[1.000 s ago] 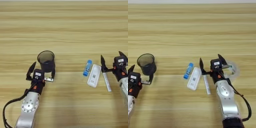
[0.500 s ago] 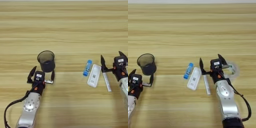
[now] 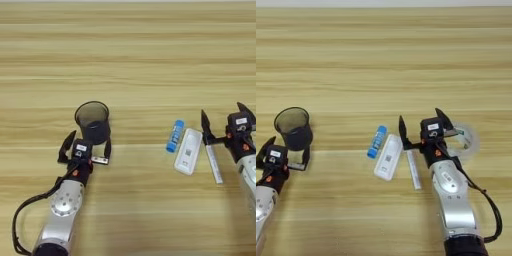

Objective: Move the objects on the table

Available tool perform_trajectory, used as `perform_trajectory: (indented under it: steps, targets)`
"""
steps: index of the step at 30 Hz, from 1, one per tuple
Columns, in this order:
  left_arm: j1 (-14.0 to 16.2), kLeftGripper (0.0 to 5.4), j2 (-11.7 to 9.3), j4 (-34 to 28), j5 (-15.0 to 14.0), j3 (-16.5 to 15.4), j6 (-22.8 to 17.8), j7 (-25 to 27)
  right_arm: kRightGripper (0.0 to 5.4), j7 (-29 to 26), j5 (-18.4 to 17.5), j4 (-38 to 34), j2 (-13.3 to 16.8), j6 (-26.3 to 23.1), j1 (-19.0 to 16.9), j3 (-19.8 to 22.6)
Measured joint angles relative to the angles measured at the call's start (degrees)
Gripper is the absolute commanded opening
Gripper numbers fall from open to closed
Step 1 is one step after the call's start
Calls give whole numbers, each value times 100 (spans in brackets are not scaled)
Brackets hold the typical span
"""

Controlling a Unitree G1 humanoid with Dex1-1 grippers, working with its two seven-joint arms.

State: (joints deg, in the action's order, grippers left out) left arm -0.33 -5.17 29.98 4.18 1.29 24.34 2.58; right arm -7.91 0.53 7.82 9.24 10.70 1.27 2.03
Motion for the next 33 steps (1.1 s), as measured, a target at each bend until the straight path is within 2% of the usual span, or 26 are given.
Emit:
perform_trajectory:
  steps: [33]
  targets:
    - [-861, 540, -19, 1220, 28, -48, 321, -126, 537, 3, 2, 101, -5, 16, 9, 1]
